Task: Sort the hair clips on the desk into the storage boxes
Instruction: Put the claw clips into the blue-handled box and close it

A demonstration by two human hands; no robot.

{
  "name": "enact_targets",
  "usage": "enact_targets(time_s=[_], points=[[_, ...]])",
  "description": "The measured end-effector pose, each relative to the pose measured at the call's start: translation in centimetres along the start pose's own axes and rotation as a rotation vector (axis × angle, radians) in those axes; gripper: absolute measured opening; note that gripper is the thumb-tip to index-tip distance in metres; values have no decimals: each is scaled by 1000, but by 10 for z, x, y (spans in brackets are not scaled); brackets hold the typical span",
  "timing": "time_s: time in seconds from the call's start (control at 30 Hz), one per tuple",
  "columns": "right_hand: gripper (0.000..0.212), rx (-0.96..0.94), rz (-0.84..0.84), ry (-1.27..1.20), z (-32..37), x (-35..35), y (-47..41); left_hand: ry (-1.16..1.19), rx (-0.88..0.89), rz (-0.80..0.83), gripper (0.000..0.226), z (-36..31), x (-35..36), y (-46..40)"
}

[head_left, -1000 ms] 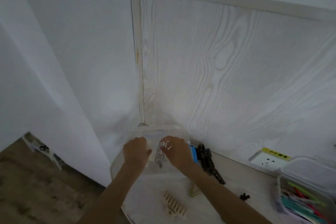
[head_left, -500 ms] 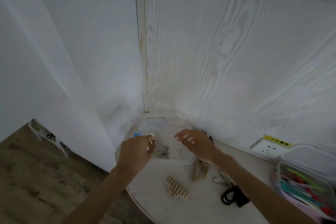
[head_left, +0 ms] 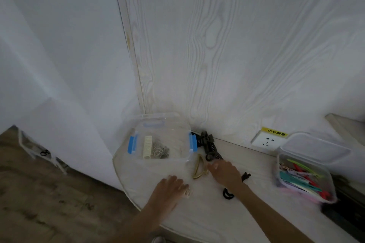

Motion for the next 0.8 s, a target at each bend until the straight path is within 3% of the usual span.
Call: enact_targets(time_s=[0.1,0.2,0.33,0.43,0.5,0.6,0.67,0.8], points=[[38,9,34,-20,2,3,-5,-54,13,-28,49,1,-6,-10],[31,-60,85,49,-1,0,-7,32,71,-52,47,6,-19,-4],[33,-95,76,110,-1,-17,-3,392,64,1,45,7,-42,17],[30,-133,-4,132,6,-49,13,585,59,-107,52,23,-77,32],[24,-191,-51,110,20,-76,27,580,23,-214,55,47,-106,36],[35,-298,-108,63,64,-104,43,471,-82,-391,55,100,-139,28],[41,-359,-164,120,99,-106,45,406,-114,-389,52,128,-147,19],[29,-467,-209,326,159,-81,33,293,-83,-293,48,154,-145,8]])
Point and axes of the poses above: each hand's wrist, its own y-axis away from the middle knuckle, its own x-axis out of the palm, z = x × y, the point moved 3 cm from there along -y, towards the middle knuckle, and after that the axes turned 4 degrees about -y, right-handed, at the moved point
